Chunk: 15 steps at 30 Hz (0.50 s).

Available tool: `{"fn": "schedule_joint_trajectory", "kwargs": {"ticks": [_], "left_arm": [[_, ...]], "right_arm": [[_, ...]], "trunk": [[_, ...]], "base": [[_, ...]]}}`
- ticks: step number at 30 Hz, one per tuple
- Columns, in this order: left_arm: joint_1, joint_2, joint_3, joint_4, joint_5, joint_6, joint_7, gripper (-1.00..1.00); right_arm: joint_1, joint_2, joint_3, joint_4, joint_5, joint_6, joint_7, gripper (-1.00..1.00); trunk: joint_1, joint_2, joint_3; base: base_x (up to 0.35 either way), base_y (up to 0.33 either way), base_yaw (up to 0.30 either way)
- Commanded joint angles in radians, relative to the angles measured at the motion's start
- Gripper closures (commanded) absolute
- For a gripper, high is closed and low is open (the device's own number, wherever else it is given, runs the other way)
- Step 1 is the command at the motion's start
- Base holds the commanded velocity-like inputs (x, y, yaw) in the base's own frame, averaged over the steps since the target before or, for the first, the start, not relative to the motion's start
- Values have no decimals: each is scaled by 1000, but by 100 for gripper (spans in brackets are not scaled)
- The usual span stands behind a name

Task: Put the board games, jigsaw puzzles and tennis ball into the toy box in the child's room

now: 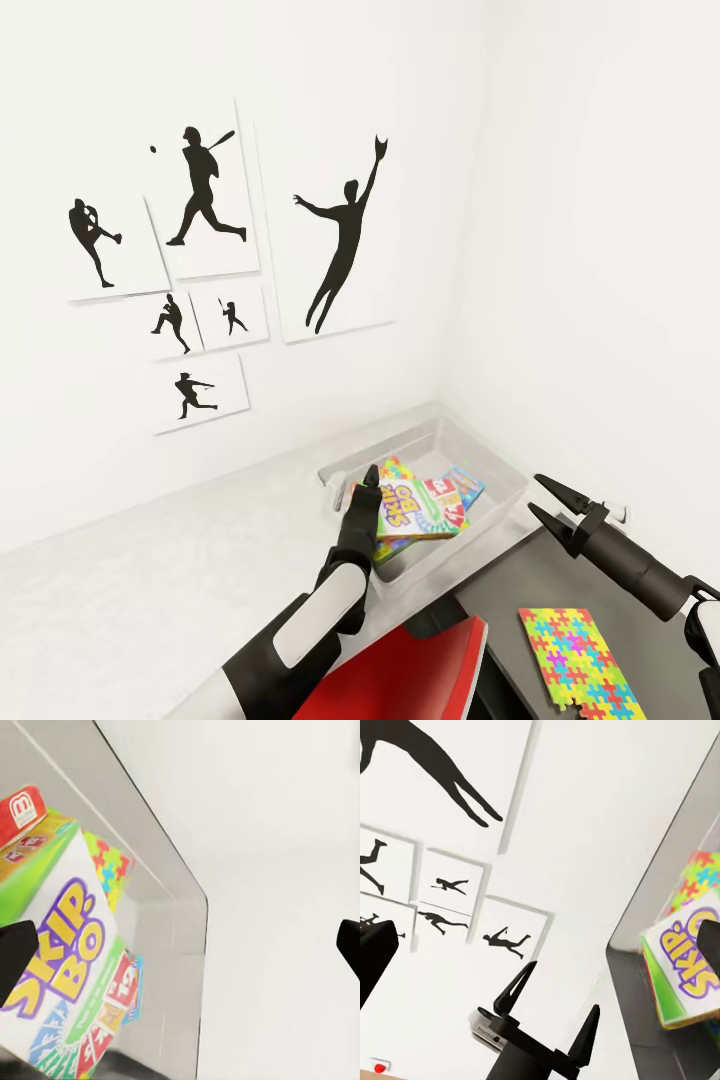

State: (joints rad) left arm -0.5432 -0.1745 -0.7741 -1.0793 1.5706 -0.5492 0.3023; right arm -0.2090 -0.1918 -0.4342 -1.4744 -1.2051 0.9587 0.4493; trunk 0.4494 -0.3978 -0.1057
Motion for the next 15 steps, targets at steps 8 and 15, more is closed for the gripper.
{"fn": "schedule_joint_trajectory", "kwargs": {"ticks": [8, 15], "left_arm": [[0, 0, -7, -23, 2, -3, 5, -100], [20, 0, -11, -105, 2, 1, -4, -100]], "right_arm": [[-1, 0, -2, 0, 5, 5, 6, -100], [-1, 0, -3, 0, 5, 5, 7, -100]], "trunk": [[1, -2, -2], [1, -2, -2]], "base": [[0, 0, 0], [0, 0, 0]]}}
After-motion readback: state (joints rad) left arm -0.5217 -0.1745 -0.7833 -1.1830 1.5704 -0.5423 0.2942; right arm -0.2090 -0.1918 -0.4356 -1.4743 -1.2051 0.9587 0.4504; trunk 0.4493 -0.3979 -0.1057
